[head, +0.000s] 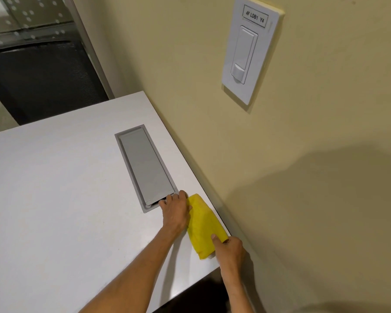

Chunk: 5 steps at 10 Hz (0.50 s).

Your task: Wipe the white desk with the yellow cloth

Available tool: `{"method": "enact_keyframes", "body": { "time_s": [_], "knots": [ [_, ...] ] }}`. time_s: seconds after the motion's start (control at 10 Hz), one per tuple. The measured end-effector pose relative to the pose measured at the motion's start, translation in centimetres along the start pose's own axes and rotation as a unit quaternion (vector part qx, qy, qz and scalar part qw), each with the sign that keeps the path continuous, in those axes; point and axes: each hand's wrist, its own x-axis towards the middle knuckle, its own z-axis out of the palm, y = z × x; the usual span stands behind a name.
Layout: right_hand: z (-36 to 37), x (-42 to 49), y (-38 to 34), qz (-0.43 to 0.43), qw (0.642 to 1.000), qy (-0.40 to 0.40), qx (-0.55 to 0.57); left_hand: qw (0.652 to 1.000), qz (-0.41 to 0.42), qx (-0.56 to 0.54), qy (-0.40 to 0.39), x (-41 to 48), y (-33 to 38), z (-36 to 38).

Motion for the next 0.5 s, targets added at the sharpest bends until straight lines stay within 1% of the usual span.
{"method": "enact_keyframes", "body": {
  "time_s": [0.1,0.2,0.3,0.4,0.5],
  "knots": [
    [-0.3,-0.8,-0.4,-0.010,0.999,0.021,-0.026,1.000,0.023,0.006,0.012,-0.2,-0.4,0.1],
    [-1.2,-2.8,-1.6,-0.035,0.971,0.100,-0.216,0.997,0.052,-0.017,0.047,-1.2,-1.4,-0.8],
    [-1.2,-4.6,-3.2,-0.120,0.939,0.137,-0.292,0.994,0.053,-0.030,0.091,-2.3,-2.8,-2.0],
    [0.5,-6.5,-6.9,-0.294,0.909,0.173,-0.239,0.986,0.038,-0.019,0.161,-3.1,-4.8,-6.2],
    [1.6,-8.2,-10.6,-0.395,0.876,0.160,-0.225,0.977,0.035,-0.027,0.209,-3.8,-6.2,-10.1]
  ]
}}
